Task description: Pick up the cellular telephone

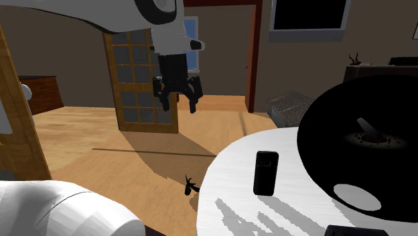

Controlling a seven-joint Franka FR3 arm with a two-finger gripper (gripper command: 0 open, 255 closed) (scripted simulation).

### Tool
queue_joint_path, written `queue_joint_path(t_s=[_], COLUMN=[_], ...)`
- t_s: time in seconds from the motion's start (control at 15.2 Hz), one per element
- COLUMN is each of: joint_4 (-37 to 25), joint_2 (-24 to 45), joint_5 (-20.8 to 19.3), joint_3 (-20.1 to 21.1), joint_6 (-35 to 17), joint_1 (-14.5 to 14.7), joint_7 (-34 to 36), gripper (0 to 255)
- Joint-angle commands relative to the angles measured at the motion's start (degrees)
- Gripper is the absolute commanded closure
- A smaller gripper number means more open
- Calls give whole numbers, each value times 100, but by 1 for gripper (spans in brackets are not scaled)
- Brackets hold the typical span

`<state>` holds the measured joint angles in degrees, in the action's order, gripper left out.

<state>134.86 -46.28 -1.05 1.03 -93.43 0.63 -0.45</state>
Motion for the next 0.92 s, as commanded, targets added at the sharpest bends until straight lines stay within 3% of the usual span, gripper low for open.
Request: queue_joint_path(t_s=[0.0,0.86], joint_4=[0,274], joint_2=[0,-97], joint_5=[0,-968], joint_3=[0,-1702], joint_6=[0,-356], joint_1=[0,-734], joint_7=[0,-1396], gripper=[0,0])
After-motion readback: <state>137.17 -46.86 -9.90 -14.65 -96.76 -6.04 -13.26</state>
